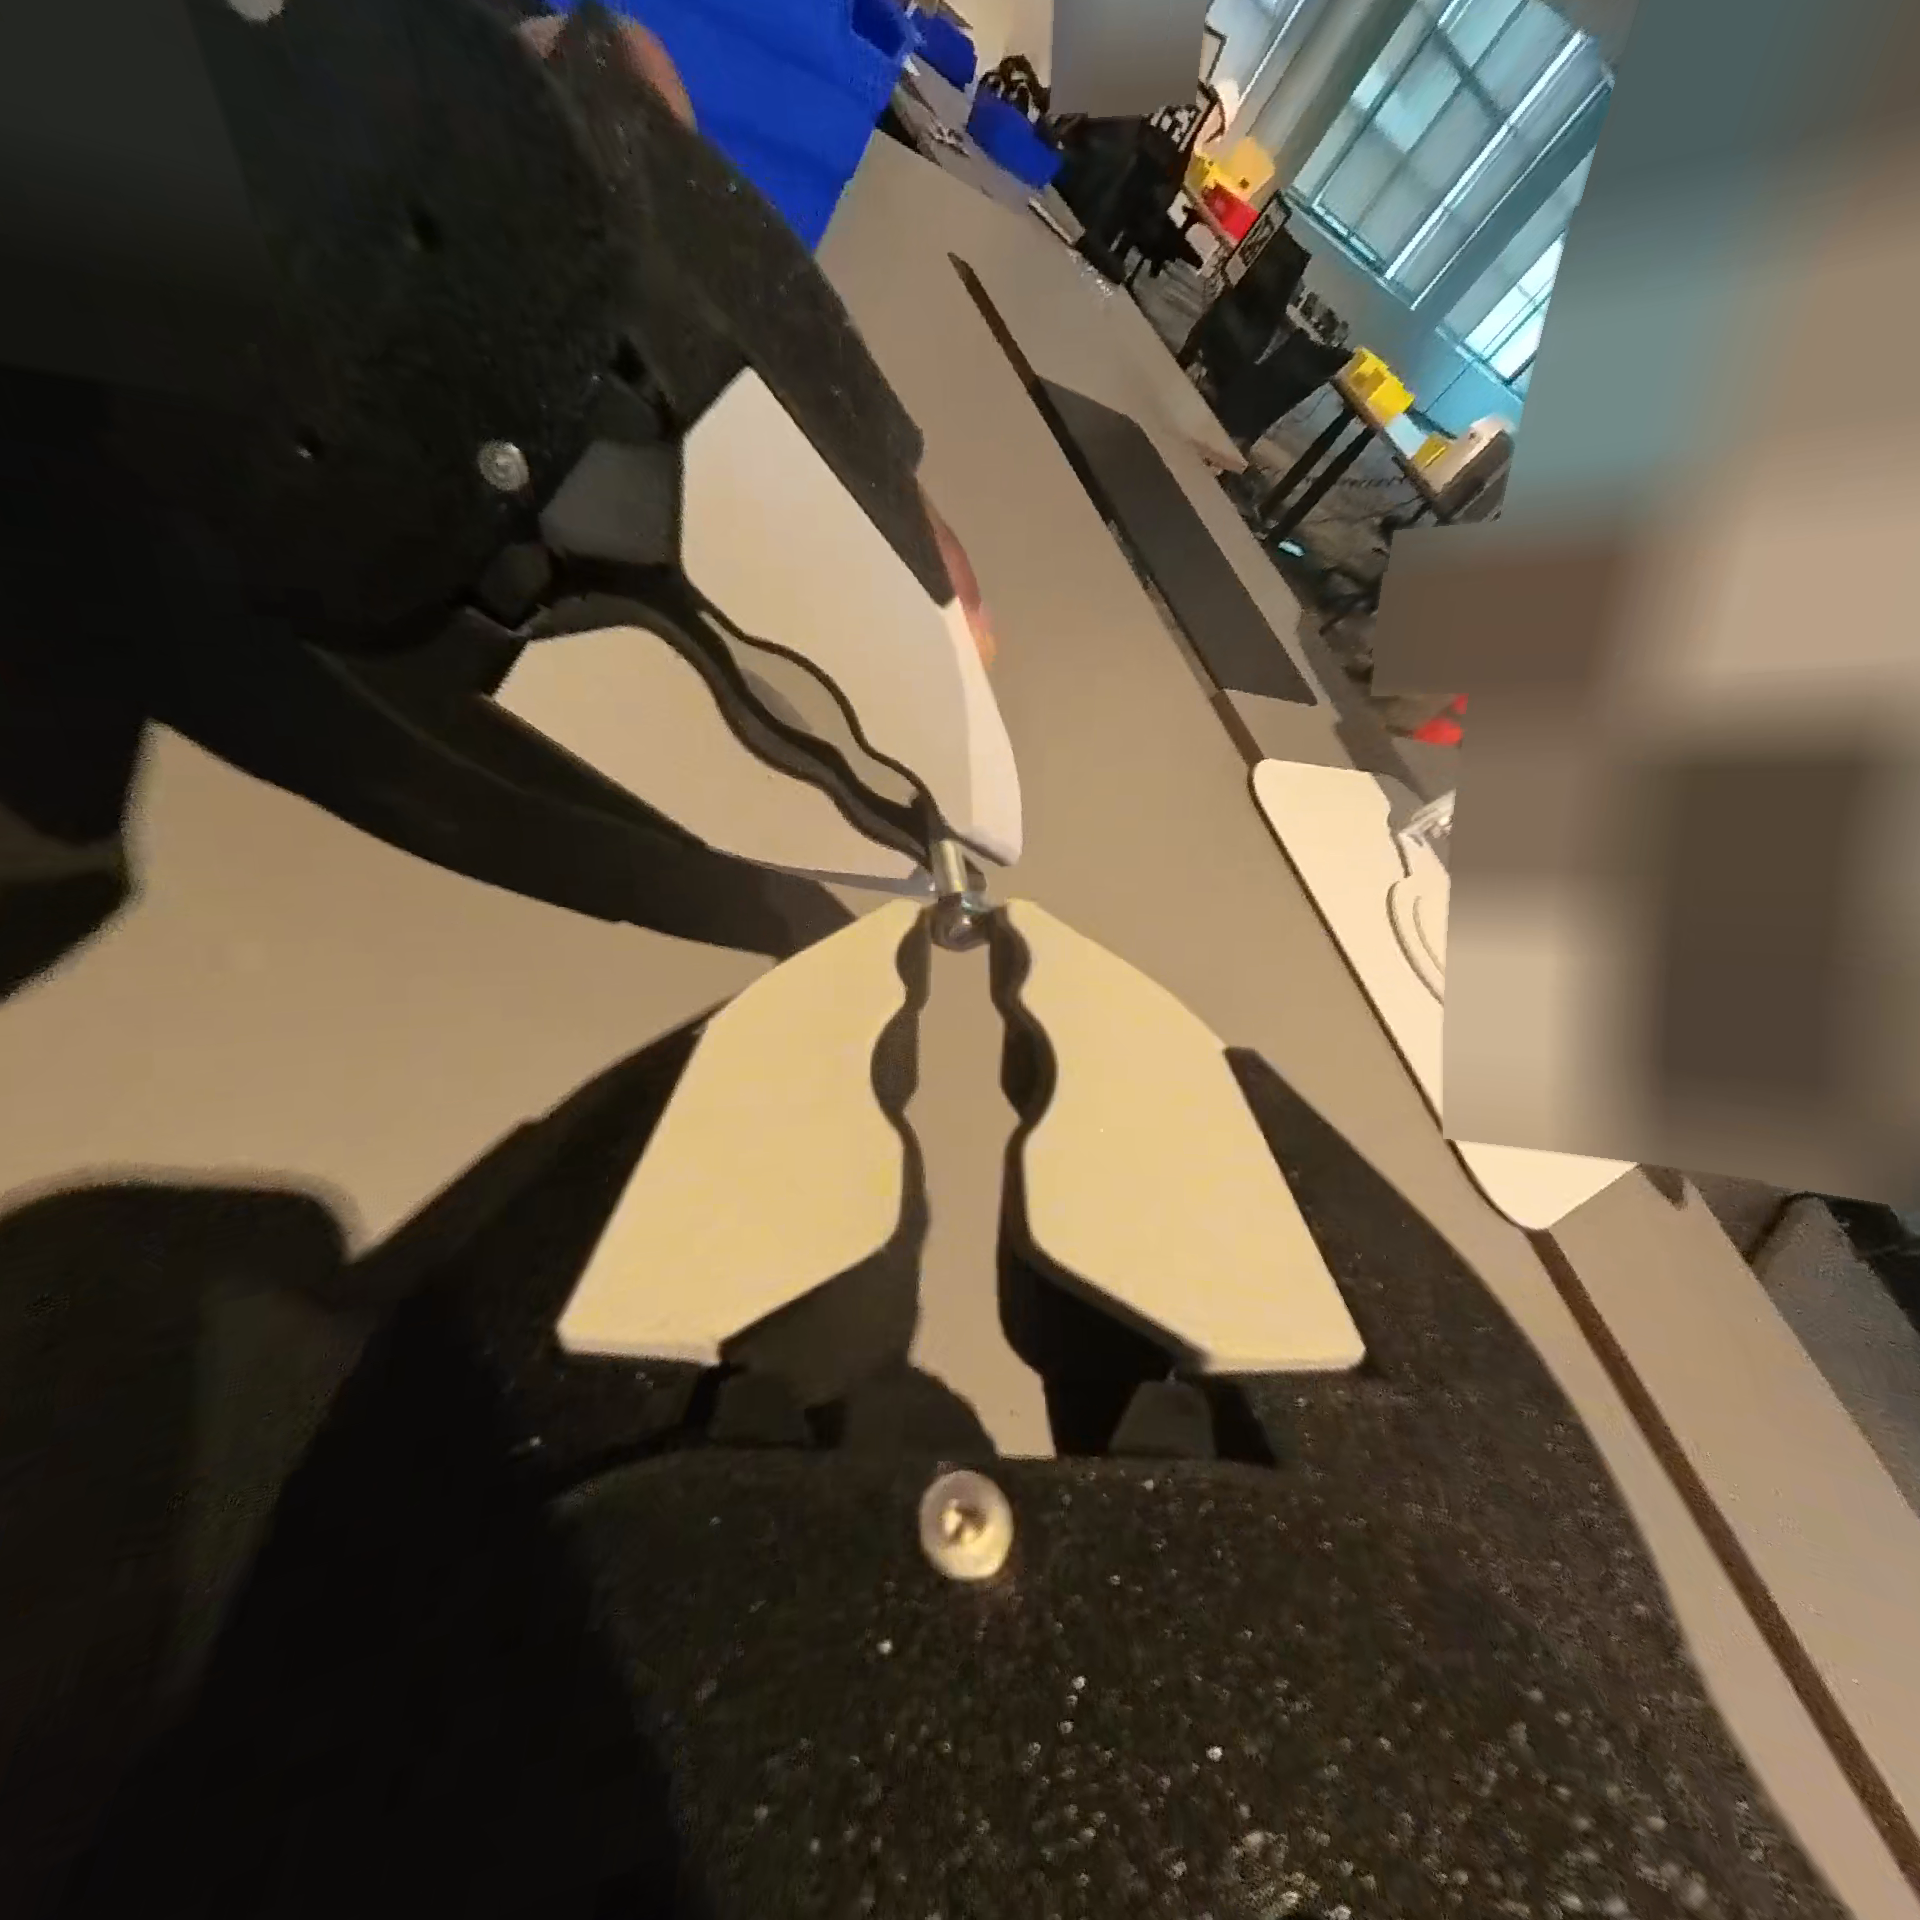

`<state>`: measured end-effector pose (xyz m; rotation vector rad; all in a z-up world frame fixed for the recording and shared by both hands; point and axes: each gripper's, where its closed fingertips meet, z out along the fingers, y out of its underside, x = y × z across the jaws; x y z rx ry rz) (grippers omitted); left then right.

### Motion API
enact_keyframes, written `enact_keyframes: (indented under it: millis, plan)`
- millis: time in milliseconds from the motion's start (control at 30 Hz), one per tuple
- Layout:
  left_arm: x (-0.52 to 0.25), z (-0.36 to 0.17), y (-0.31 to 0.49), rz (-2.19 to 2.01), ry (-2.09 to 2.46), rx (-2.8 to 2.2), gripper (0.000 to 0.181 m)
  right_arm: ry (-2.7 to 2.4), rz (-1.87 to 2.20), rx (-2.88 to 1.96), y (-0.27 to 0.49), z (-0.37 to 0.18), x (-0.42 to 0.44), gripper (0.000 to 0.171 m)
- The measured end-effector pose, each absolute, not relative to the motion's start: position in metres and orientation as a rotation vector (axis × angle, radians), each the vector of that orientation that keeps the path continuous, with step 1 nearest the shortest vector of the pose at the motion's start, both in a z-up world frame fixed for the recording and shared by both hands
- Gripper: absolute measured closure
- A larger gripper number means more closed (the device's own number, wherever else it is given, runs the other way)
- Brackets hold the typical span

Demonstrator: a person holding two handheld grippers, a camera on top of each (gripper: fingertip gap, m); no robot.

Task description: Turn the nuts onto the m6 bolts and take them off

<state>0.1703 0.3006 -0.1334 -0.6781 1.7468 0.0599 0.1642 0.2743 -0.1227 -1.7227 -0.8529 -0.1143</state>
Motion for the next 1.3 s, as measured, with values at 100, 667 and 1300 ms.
enact_keyframes:
  millis: [100, 667, 1300]
  plan:
    - [0.17, -0.132, 0.303, 0.121, 1.737, -0.649, 0.176, -0.722, 0.022, -1.82, 0.275, -0.125, 0.164, 0.161]
    - [0.17, -0.132, 0.311, 0.054, 1.692, -0.769, 0.176, -0.736, 0.076, -1.731, 0.277, -0.119, 0.175, 0.127]
    - [0.172, -0.129, 0.305, 0.158, 1.707, -0.668, 0.176, -0.25, 0.794, -1.912, 0.274, -0.123, 0.162, 0.16]
